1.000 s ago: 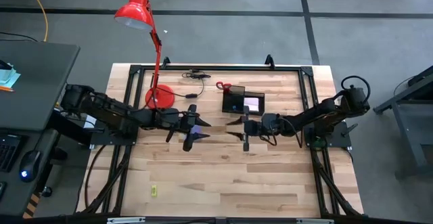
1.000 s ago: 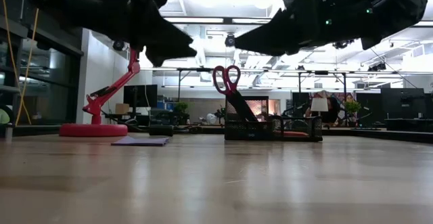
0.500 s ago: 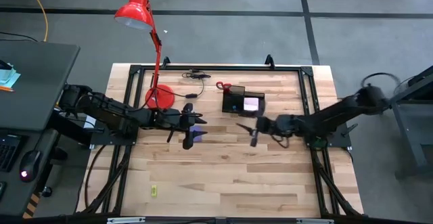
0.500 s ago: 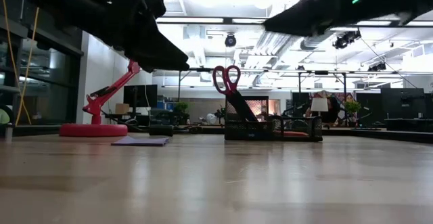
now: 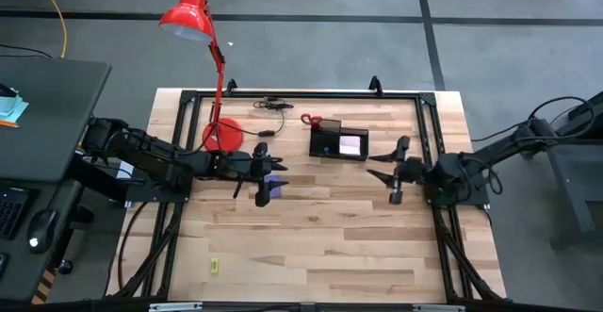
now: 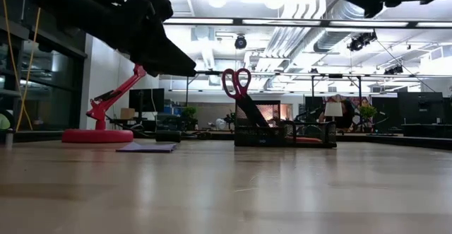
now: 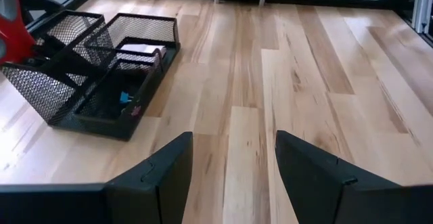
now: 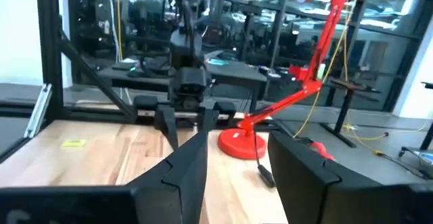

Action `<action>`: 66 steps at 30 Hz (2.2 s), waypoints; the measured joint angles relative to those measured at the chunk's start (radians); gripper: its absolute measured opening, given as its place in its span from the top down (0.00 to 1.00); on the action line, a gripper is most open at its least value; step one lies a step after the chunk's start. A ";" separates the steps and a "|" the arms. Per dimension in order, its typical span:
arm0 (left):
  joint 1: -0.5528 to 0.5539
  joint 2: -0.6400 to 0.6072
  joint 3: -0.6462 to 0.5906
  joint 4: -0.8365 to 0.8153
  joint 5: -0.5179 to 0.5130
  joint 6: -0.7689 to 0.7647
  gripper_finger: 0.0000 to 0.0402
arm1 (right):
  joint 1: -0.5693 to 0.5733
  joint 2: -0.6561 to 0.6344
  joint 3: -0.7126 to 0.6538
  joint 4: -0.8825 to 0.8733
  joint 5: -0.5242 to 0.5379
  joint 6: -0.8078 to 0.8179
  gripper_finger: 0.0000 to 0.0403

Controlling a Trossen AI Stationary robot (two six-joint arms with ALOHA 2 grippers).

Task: Pick and place office supplies into organizer
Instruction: Put the blue sticky note into the black desk organizer

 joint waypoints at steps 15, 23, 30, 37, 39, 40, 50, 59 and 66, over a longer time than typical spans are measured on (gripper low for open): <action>0.065 -0.009 0.000 -0.191 -0.019 0.035 0.52 | 0.019 -0.305 -0.003 -0.217 0.093 0.027 0.63; 0.064 -0.009 0.000 -0.197 -0.066 0.026 0.52 | 0.019 -0.314 -0.003 -0.222 0.092 0.027 0.63; 0.049 -0.009 0.000 -0.333 -0.097 -0.001 0.52 | 0.019 -0.314 -0.003 -0.224 0.091 0.027 0.62; 0.049 -0.010 0.000 -0.374 -0.053 -0.037 0.52 | 0.019 -0.314 -0.003 -0.224 0.091 0.027 0.62; 0.049 -0.009 0.000 -0.374 -0.051 -0.051 0.52 | 0.019 -0.314 -0.003 -0.224 0.091 0.027 0.62; 0.049 -0.009 0.000 -0.379 -0.051 -0.054 0.52 | 0.019 -0.314 -0.003 -0.224 0.091 0.026 0.62; 0.048 -0.011 0.000 -0.412 -0.013 -0.065 0.52 | 0.019 -0.314 -0.003 -0.224 0.091 0.027 0.63; -0.035 -0.010 0.000 -0.446 -0.074 -0.124 0.52 | 0.019 -0.314 -0.003 -0.224 0.091 0.027 0.63; -0.092 -0.010 0.000 -0.447 -0.137 -0.130 0.52 | 0.019 -0.314 -0.003 -0.224 0.090 0.027 0.62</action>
